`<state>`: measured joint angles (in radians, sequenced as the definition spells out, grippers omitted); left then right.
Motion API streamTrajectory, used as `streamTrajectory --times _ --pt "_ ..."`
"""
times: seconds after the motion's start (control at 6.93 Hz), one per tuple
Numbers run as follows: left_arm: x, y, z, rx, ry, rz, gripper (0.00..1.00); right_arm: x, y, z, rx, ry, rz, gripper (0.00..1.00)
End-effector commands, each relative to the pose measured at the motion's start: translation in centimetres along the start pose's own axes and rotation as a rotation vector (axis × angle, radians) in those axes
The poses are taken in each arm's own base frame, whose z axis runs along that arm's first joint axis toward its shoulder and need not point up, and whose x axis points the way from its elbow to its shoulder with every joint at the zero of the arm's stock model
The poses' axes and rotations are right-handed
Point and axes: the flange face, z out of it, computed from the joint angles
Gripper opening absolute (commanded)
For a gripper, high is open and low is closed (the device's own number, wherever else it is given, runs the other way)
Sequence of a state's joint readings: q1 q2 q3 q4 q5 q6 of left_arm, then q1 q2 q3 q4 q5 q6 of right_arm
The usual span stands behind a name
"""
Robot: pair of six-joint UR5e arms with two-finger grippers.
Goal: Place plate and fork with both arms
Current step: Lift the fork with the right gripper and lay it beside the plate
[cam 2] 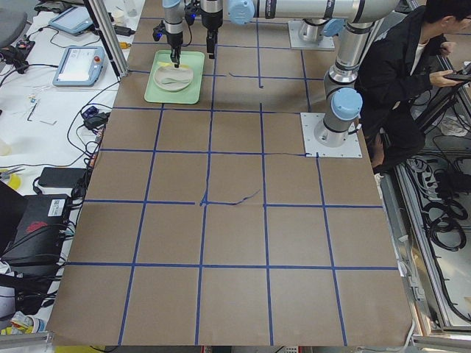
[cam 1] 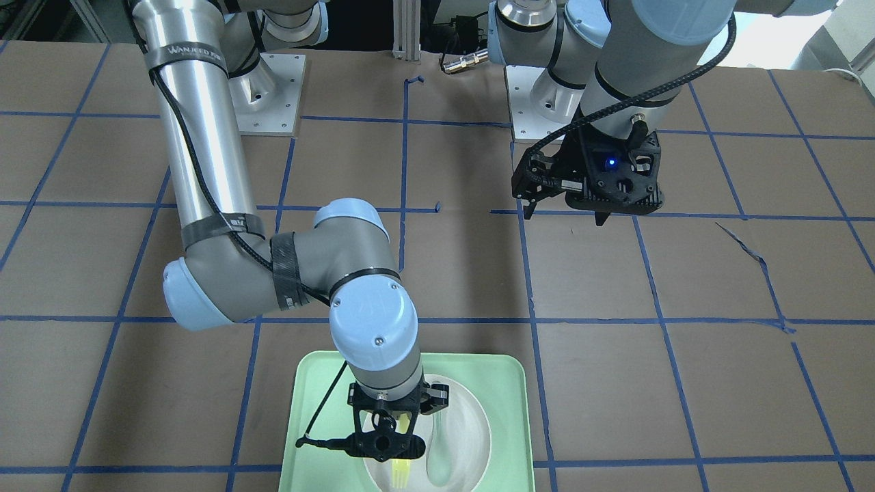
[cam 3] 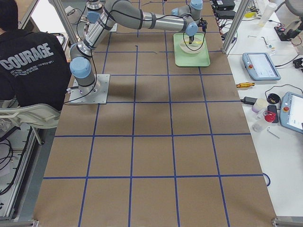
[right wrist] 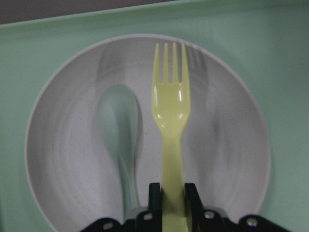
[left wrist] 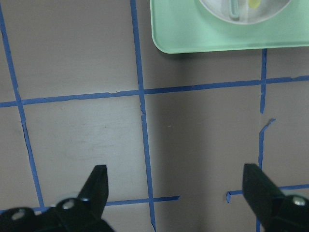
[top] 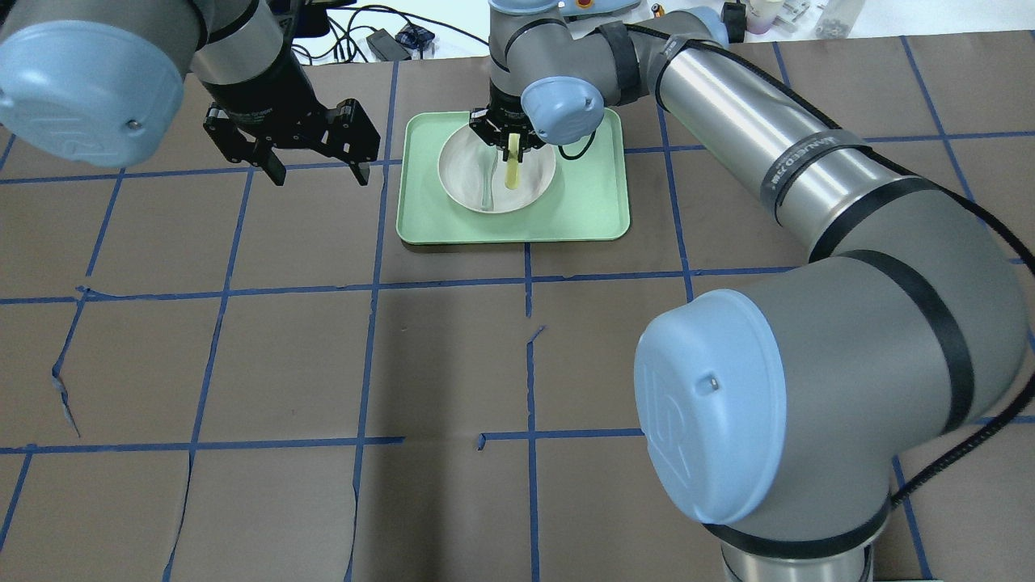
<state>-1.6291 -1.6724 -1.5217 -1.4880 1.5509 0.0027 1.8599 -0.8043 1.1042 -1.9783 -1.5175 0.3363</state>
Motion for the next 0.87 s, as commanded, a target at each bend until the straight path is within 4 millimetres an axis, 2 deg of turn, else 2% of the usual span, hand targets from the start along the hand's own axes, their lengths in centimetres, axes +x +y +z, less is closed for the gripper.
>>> streamTrajectory --times 0.0,0.14,0.43,0.58,0.72 --pt "0.0 -0.1 0.1 0.002 0.0 -0.004 1.0 7.4 1.1 0.9 -0.001 0.039 -0.093 0.1" --pt "0.0 0.0 0.3 -0.001 0.0 -0.004 1.0 8.8 1.0 2.8 -0.011 0.053 -0.122 0.1" --pt "0.0 0.2 1.3 0.01 0.002 -0.007 1.0 9.0 0.8 6.2 -0.045 0.061 -0.111 0.14" --pt "0.0 0.3 1.3 0.01 0.002 -0.007 1.0 9.0 0.8 5.8 -0.035 0.059 -0.112 0.7" --pt "0.0 0.4 1.2 0.011 0.002 -0.006 1.0 9.1 1.0 4.4 -0.025 0.062 -0.112 1.0"
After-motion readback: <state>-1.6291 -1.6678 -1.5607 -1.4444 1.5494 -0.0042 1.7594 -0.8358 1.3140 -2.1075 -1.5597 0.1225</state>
